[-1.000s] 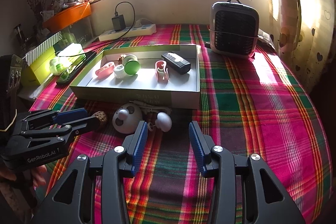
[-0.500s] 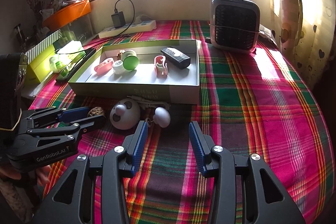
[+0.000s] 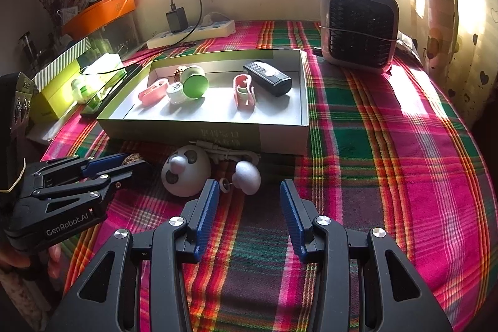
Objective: Organize objects
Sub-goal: 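Lower the left gripper around the walnut while the right lowers onto the white ball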
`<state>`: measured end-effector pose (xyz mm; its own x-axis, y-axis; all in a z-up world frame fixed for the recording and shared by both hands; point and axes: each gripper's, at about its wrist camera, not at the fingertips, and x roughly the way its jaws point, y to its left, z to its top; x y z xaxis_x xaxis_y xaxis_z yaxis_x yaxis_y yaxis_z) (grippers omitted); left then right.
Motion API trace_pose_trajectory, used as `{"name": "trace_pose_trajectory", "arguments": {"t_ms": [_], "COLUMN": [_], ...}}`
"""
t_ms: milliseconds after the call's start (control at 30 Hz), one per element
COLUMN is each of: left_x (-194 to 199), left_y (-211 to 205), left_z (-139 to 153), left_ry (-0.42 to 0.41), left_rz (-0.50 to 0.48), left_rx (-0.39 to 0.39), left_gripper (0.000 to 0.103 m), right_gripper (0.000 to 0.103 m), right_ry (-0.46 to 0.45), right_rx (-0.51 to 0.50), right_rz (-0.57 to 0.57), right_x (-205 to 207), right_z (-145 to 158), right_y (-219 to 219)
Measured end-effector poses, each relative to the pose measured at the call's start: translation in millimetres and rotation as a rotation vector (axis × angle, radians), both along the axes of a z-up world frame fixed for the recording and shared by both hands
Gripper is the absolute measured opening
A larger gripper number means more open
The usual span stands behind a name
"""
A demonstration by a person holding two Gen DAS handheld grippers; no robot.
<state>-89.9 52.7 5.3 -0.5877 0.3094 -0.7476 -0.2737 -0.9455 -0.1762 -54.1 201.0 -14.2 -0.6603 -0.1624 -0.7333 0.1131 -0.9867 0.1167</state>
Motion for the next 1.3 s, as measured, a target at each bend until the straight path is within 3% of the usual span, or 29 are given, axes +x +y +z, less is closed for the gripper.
{"name": "trace_pose_trajectory", "arguments": {"t_ms": [767, 1067, 1300], "left_x": [-1.1, -1.3, -1.3], "left_y": [-2.1, -2.6, -2.6], "left_z": [-0.1, -0.1, -0.3], "left_ry": [-0.003, -0.003, -0.003], "left_rz": [0.001, 0.001, 0.001], "left_rx": [0.015, 0.017, 0.018], "left_gripper": [0.027, 0.027, 0.027], "right_gripper": [0.043, 0.031, 0.030], "right_ry": [-0.025, -0.023, -0.022], "right_rx": [-0.010, -0.002, -0.006], "right_rz": [-0.015, 0.014, 0.005], "right_x": [-17.6, -14.7, -14.5], "right_z": [-5.4, -5.2, -5.2], "right_y": [-2.6, -8.0, -6.3]}}
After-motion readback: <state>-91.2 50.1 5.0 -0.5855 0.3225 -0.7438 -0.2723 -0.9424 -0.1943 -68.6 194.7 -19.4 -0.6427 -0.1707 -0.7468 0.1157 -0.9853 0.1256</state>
